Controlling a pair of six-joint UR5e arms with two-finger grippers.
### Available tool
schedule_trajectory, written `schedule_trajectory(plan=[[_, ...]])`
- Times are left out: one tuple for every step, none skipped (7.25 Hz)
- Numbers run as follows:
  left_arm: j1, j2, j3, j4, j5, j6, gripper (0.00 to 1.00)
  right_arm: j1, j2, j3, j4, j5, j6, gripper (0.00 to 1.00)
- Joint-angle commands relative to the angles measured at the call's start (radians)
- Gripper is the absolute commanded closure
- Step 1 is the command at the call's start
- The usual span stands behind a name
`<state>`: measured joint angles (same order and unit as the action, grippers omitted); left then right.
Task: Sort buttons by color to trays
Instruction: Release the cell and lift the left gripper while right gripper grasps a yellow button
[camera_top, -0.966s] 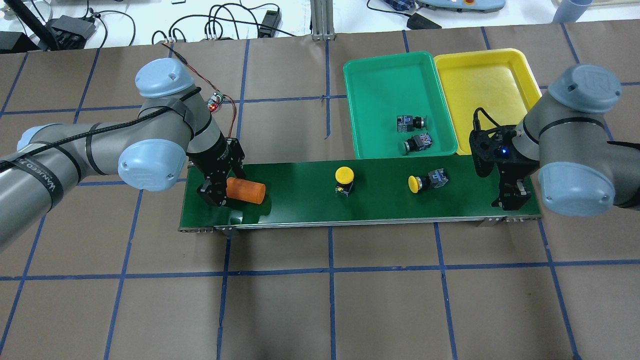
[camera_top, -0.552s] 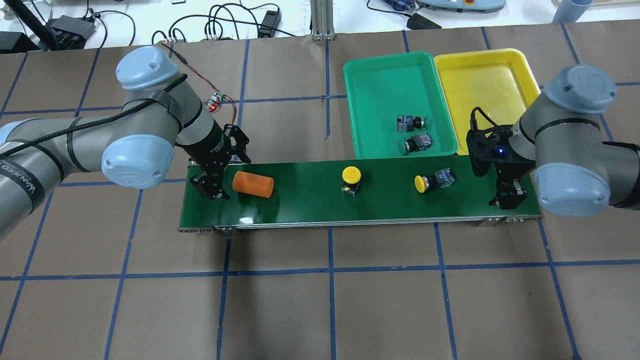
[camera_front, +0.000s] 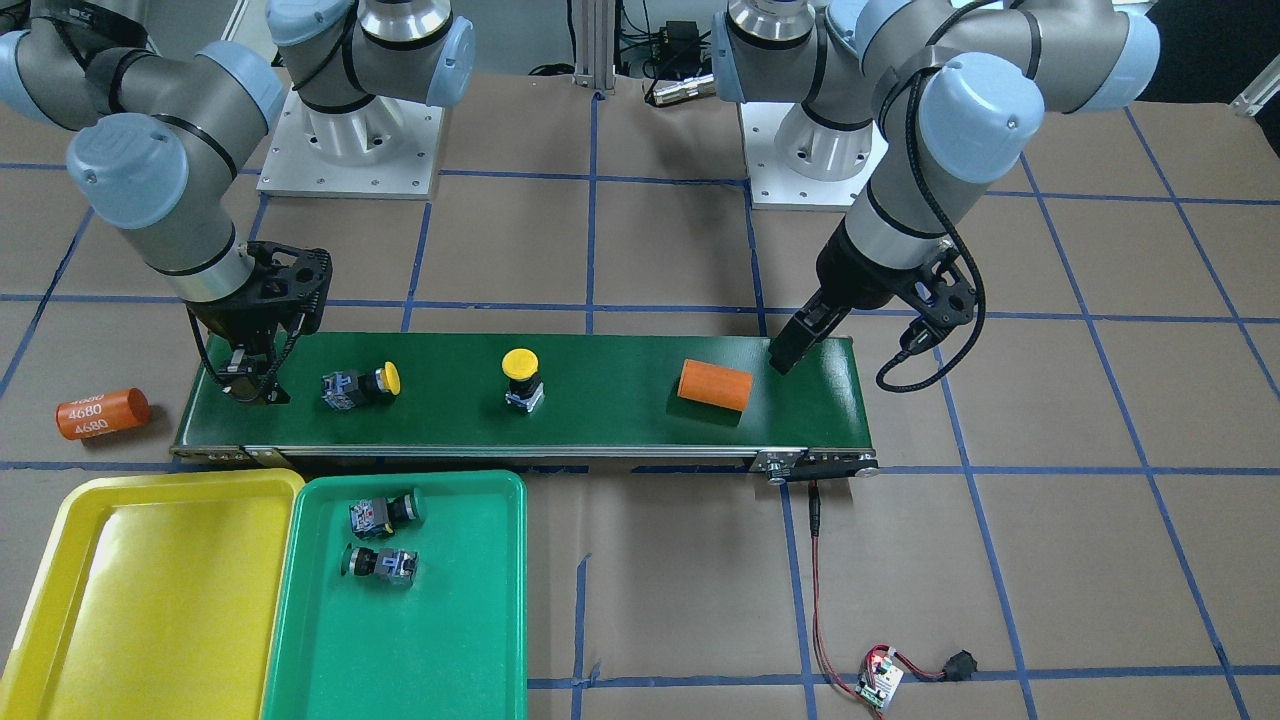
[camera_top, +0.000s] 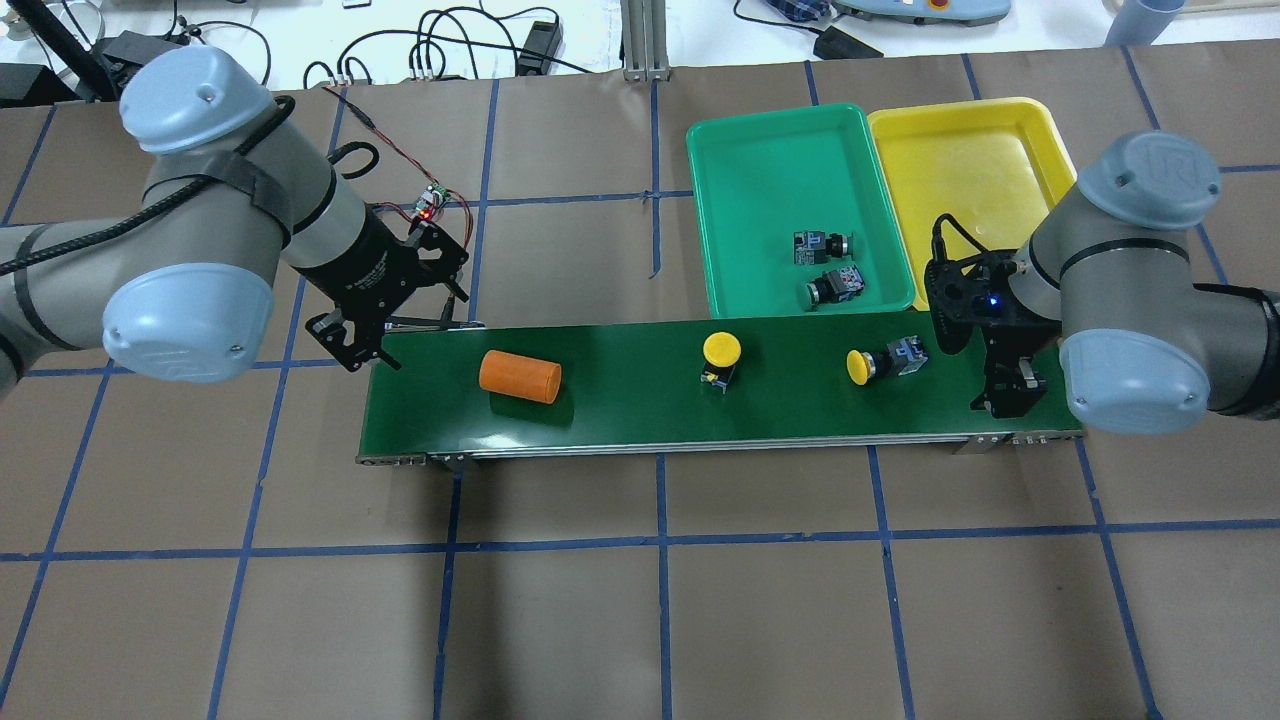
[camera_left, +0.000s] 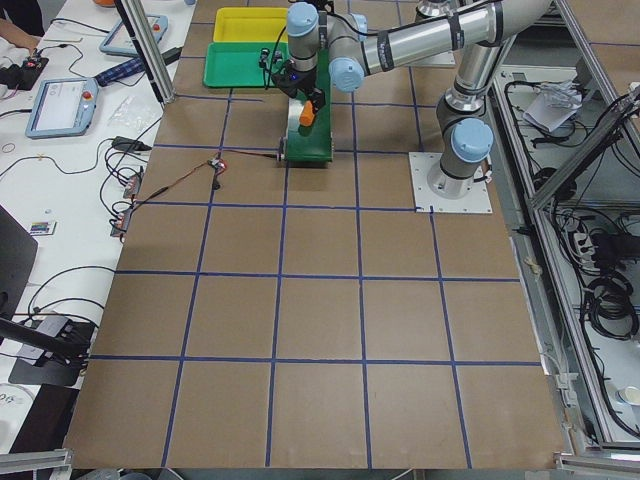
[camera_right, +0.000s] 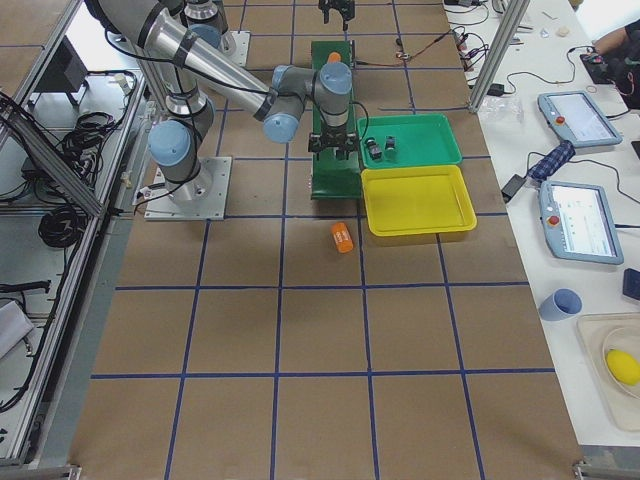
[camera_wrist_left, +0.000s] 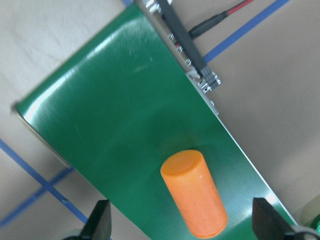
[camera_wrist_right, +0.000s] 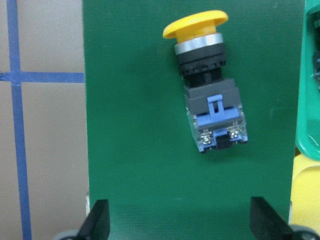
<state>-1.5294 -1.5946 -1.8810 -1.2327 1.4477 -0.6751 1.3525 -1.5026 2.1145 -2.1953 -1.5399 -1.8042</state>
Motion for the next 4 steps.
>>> schedule_trajectory(plan=[[-0.003,0.074,0.047,-0.114,0.051,0.216,0.00,0.002,0.004,-0.002,-0.020,0.001,0.000,0.02],[-0.006,0.076,0.124,-0.211,0.053,0.279,0.00,0.007,0.019,-0.001,-0.041,0.001,0.006,0.02],[-0.003,0.050,0.193,-0.269,0.053,0.367,0.00,0.013,0.047,-0.007,-0.076,0.000,0.017,0.02],[0.000,0.041,0.241,-0.304,0.054,0.435,0.00,0.026,0.048,-0.014,-0.078,0.000,0.031,0.03]])
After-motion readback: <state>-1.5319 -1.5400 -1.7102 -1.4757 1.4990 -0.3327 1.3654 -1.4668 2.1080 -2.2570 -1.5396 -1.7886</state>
